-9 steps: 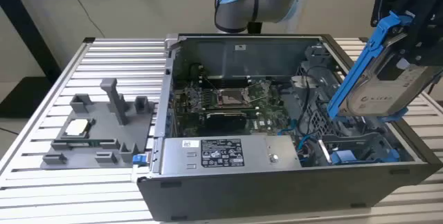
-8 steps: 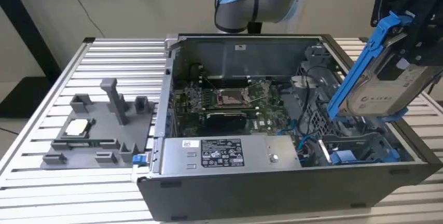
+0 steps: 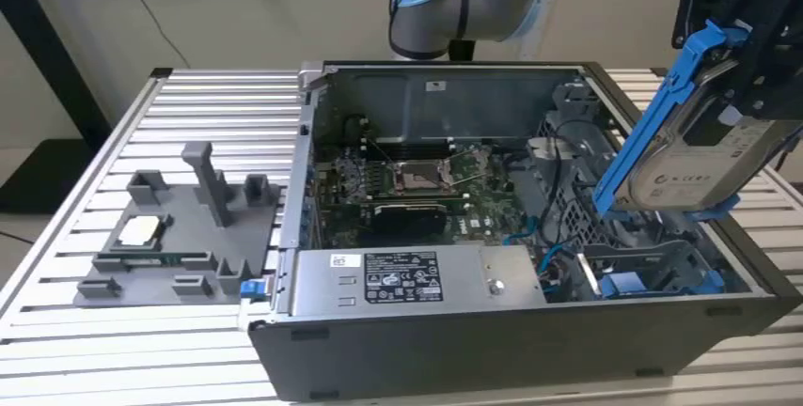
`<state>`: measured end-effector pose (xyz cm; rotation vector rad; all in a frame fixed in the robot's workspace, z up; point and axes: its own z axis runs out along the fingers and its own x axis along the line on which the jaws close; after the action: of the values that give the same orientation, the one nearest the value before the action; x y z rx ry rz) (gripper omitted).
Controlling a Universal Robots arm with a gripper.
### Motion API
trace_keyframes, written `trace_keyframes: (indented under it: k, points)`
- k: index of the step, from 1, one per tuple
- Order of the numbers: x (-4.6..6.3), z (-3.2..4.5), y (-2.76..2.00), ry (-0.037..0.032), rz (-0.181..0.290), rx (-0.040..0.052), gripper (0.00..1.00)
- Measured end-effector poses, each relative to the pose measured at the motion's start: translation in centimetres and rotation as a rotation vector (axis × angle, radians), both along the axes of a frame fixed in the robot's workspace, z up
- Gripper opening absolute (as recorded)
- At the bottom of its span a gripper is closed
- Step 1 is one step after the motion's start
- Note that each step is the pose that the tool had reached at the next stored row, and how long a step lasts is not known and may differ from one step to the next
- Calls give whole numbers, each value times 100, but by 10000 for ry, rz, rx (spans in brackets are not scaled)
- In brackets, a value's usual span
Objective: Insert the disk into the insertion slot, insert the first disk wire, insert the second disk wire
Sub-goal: 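Insert the disk into the insertion slot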
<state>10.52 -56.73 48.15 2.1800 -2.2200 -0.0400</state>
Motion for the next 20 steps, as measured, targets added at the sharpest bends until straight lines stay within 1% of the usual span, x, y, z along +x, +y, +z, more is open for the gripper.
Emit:
trace_keyframes:
  k: [10, 14, 20]
  points:
    - [0, -7, 0, 0, 0, 0, 33]
    - [7, -59, 0, -1, 0, 7, 33]
    - [52, -147, 0, 0, 0, 32, 33]
